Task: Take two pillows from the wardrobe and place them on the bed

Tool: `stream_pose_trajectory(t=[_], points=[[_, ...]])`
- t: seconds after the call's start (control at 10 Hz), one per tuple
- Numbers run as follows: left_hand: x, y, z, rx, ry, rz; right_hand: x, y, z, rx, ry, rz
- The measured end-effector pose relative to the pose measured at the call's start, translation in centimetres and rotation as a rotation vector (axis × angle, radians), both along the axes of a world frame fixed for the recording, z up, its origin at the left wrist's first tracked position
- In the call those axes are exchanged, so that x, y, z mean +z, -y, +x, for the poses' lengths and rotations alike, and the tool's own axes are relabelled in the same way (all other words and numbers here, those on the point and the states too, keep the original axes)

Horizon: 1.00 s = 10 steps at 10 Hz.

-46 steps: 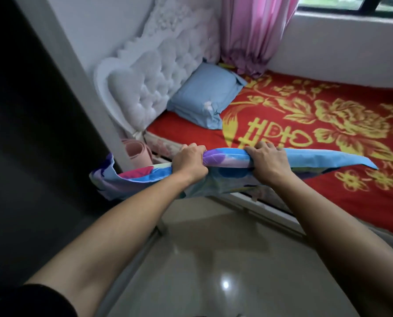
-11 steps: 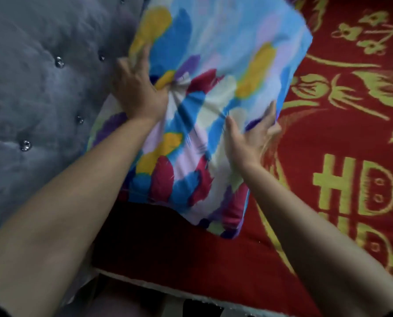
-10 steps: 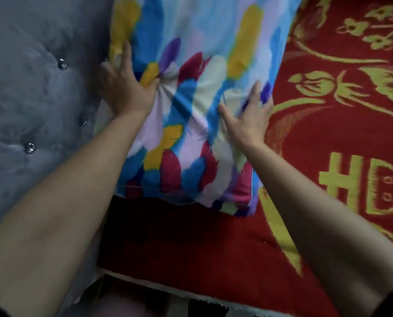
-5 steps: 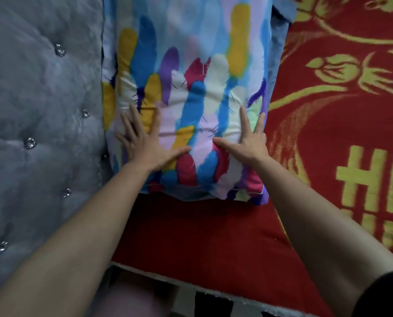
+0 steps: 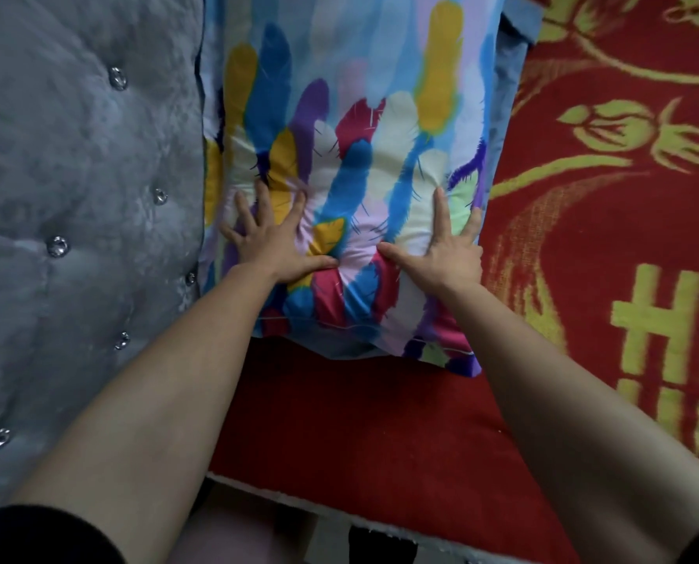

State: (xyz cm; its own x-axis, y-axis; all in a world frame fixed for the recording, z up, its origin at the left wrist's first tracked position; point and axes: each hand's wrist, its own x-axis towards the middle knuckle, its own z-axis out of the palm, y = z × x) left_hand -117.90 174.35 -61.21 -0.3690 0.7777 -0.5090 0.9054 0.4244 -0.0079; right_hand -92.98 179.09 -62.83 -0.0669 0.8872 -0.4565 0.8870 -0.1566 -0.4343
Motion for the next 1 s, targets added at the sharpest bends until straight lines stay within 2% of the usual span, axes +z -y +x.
stream_pose_trajectory(t=[0.4,0.5,0.7,0.8,1.0], points=[[0.1,7.1,4.2,-0.047,-0.069,0.245,1.1,6.9,0.5,0.022,-0.064,0.072],[-0.9,7.3,4.0,-0.087,-0.080,0.195,-0.2,7.6,1.0,0.058,-0.104,0.032],[-2.7,3.7,4.3,-0.054,-0.084,0.052,-2.1,3.2,1.6,0.176,-0.049,-0.123],[-2.3,3.3,4.4,-0.047,-0.079,-0.003,-1.6,3.2,2.2,0.219,-0.053,-0.105],[3.6,5.2,5.7,-0.050,-0.035,0.025,3.2,5.4,5.0,0.350,0.050,-0.018]])
